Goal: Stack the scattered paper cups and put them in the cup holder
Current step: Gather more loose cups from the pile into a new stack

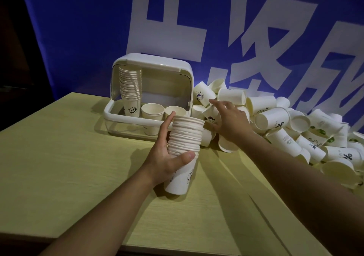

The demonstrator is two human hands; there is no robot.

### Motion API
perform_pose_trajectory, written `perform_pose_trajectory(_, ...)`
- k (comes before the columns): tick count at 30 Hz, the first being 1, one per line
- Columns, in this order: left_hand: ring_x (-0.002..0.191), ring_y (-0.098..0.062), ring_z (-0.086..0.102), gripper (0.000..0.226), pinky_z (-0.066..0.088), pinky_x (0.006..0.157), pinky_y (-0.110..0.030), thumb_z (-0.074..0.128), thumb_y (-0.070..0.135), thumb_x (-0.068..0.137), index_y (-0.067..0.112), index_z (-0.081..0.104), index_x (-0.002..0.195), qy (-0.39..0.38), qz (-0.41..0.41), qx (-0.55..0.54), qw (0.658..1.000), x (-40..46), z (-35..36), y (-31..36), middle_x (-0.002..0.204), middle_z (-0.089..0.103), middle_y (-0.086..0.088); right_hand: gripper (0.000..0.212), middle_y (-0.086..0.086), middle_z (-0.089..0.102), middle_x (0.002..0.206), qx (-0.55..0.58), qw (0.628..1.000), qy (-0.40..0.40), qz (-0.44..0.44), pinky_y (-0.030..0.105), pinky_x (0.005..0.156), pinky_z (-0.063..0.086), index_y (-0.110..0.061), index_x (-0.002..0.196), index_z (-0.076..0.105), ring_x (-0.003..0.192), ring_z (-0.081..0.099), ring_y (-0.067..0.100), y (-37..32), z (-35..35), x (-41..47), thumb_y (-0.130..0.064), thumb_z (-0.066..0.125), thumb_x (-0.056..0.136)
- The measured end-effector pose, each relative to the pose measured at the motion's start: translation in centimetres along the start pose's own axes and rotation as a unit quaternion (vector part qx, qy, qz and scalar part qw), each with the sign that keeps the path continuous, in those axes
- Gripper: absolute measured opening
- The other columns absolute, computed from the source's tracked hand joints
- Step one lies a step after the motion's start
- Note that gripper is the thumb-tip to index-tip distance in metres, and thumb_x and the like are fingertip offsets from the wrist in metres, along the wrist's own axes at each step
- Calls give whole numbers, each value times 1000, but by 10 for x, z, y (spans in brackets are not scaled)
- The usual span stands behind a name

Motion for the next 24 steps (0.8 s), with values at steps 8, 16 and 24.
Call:
perform_pose_trajectory(8,109,-5,65,103,56,82,-22,78,47,63,68,15,142,-28,-1,11,1000,-2,3,3,133,52,20,78,5,48,144,327,936,129,-5,40,86,61,-36,148,36,113,60,19,-19,-45,-17,-26,79,84)
perform_pose_trajectory(16,115,-4,63,104,54,88,-21,79,43,65,64,15,144,-32,2,15,999,-7,6,8,127,59,28,75,-8,48,128,520,852,62,-7,6,60,49,-43,146,31,84,60,-18,-61,-61,-63,-24,75,88)
perform_pose_trajectory(24,116,-14,65,111,57,87,-29,80,40,68,49,10,154,25,29,22,999,-3,0,4,137,54,16,34,-14,61,129,490,871,18,-25,33,93,55,-42,134,57,108,62,0,-69,-37,-83,-29,52,103)
Point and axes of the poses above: each hand's wrist, its own x-axis towards the middle knuckle, its own z-axis out of the palm, y = z × x, the point moved 2 cm from there along x, towards the middle knuckle
